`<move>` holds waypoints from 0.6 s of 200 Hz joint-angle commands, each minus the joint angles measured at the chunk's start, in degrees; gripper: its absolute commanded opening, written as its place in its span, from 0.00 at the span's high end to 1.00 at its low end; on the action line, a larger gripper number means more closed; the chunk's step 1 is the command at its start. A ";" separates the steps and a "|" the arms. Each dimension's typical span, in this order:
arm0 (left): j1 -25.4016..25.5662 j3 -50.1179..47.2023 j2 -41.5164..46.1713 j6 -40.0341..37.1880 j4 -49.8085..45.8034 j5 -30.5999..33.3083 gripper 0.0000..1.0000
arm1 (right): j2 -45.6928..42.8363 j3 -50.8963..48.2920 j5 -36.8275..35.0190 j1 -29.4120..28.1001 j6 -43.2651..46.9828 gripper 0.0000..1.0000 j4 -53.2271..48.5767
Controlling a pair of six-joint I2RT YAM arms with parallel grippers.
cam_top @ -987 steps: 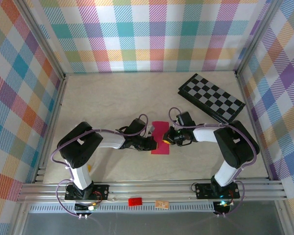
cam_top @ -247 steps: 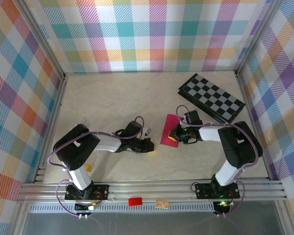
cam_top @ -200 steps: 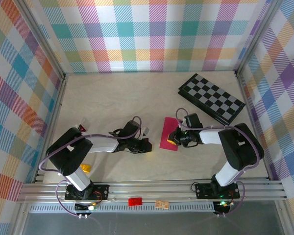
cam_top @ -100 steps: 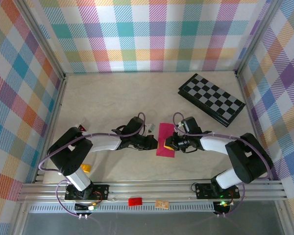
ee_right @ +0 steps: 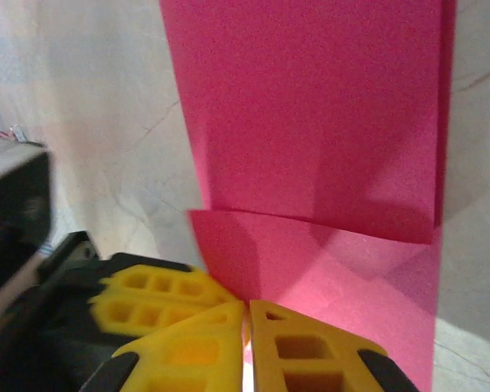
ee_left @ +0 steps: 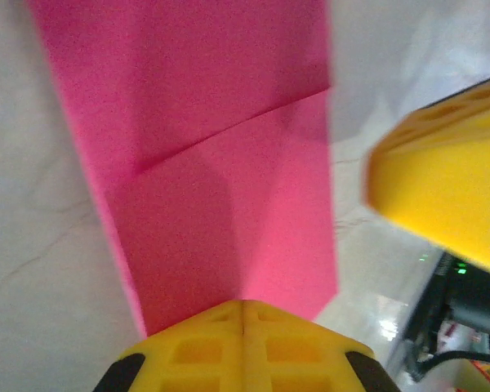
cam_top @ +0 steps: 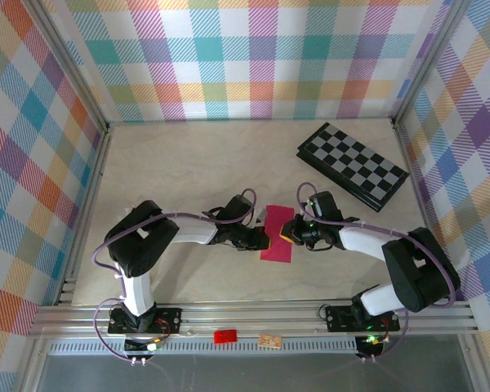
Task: Fold a paper plane with a square sheet of paper (pick it up from the middle)
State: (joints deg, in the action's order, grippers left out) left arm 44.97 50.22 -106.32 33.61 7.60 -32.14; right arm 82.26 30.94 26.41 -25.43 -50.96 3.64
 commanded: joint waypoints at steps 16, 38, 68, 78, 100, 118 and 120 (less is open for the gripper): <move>0.66 -3.41 -2.06 -0.92 -1.36 2.40 1.00 | 4.46 0.35 2.34 0.03 -1.27 0.88 3.50; 0.67 -5.39 -1.89 -0.62 -0.39 2.74 1.00 | 6.38 0.11 0.80 0.66 -1.14 0.88 3.19; 0.71 -6.19 -1.37 -0.12 -0.25 3.07 1.00 | 7.70 -0.94 0.25 3.82 -1.01 0.89 4.39; 0.65 -6.19 -1.27 -0.12 -0.24 3.09 1.00 | 7.79 -1.29 0.43 5.41 -0.77 0.89 4.50; 0.65 -6.00 -1.46 -0.03 -0.38 3.12 1.00 | 8.32 -1.40 0.85 8.67 0.23 0.89 3.77; 0.68 -5.92 -1.38 0.22 -0.21 3.10 1.00 | 8.84 -1.71 1.62 10.34 0.32 0.89 4.48; 0.72 -5.90 -1.33 0.23 -0.21 3.08 1.00 | 8.83 -1.79 1.62 10.43 0.22 0.89 4.48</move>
State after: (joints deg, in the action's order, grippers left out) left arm 44.93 46.70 -105.80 33.65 13.93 -32.08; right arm 89.80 30.41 27.70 -16.86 -51.59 7.55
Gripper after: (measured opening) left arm 0.048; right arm 0.110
